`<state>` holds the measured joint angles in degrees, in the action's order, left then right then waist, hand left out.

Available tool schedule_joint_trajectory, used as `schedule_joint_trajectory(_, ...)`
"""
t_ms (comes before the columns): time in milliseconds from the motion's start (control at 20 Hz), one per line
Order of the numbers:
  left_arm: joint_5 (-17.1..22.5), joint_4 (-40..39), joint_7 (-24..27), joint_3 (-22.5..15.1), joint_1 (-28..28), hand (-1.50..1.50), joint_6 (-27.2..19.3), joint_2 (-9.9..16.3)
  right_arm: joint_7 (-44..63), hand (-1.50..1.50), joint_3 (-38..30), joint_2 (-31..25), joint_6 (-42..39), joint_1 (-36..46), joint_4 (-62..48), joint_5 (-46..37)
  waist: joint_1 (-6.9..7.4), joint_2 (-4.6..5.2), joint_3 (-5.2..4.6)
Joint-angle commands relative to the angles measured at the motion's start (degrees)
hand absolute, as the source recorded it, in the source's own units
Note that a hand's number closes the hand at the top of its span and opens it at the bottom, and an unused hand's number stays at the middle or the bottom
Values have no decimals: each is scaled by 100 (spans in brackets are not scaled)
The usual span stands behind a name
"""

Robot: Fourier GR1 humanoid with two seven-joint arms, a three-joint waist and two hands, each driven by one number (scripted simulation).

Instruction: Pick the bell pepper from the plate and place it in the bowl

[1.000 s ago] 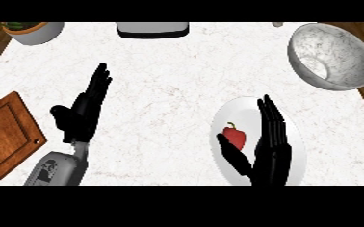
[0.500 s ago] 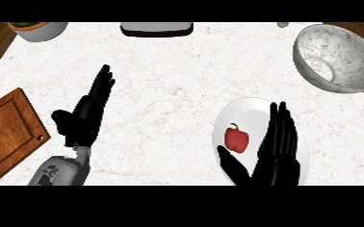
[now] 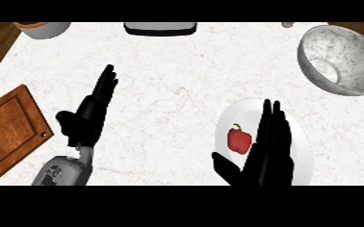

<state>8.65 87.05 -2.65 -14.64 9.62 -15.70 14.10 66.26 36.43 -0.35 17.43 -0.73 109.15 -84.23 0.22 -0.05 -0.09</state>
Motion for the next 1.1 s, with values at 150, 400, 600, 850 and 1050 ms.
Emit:
schedule_joint_trajectory(150, -55, 16, 65, 177, -86, 0, 110, 36, 1223, -150, 346, 34, -186, 129, -54, 305, -1, 0, 7)
schedule_joint_trajectory(400, -170, -264, 160, 134, -4, 0, 222, -176, 749, -150, 350, 33, 397, -179, -260, 299, -35, 5, 9)
schedule_joint_trajectory(600, -121, 1, -158, 335, 94, 0, 288, -30, 476, -150, 259, 34, 448, -133, 100, 500, -26, 0, 9)
schedule_joint_trajectory(850, -296, -10, -72, 180, -96, 0, 155, -315, 342, -150, 572, 34, 1177, -443, -141, 381, -30, 1, 10)
schedule_joint_trajectory(1050, -206, -123, -5, 333, -75, 0, 380, -247, 628, -150, 675, 34, 1275, -255, -336, 457, -16, 7, 8)
